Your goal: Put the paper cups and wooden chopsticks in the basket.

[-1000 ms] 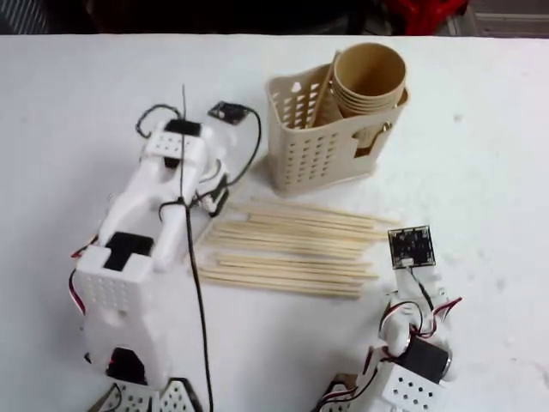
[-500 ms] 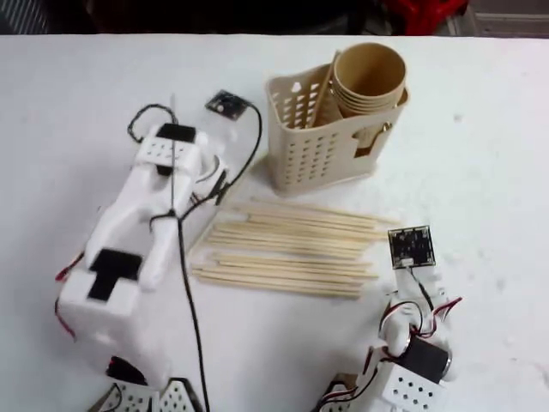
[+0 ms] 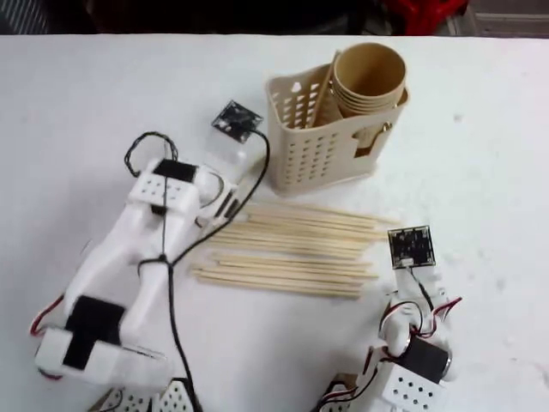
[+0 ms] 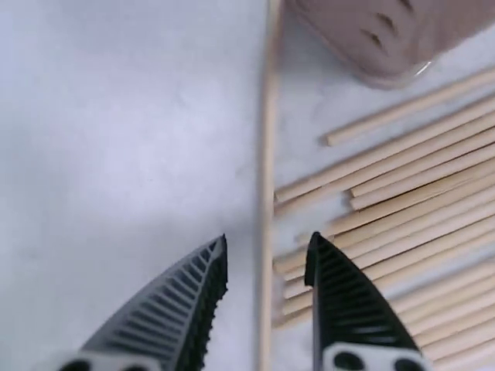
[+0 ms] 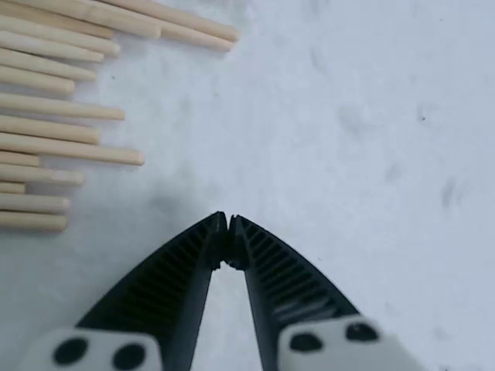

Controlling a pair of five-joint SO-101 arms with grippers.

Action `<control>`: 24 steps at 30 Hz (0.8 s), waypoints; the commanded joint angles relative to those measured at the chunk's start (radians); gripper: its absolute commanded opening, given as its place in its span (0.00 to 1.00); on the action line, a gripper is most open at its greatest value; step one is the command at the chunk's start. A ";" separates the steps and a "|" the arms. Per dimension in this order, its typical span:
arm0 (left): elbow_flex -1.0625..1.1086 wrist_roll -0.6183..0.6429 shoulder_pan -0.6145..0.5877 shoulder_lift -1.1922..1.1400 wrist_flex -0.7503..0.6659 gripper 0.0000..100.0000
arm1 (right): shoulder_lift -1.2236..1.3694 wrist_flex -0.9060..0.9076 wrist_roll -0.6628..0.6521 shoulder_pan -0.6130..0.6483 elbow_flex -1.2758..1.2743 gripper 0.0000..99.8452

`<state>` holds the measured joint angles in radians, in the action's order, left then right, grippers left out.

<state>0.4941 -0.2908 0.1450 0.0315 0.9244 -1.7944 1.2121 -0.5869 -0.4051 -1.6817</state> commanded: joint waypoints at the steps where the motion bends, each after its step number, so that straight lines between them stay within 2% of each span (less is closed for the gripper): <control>1: -0.121 0.014 0.001 -0.128 -0.017 0.18 | 0.001 -0.015 -0.008 -0.004 -0.009 0.02; 11: -0.328 0.012 -0.079 -0.383 0.054 0.18 | 0.001 -0.015 -0.008 -0.004 -0.009 0.02; 24: -0.347 0.015 -0.139 -0.418 0.097 0.18 | 0.001 -0.015 -0.008 -0.005 -0.009 0.02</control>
<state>0.1749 -0.2862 0.0345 -0.3874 1.0042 -1.7944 1.2121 -0.5869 -0.4051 -1.6817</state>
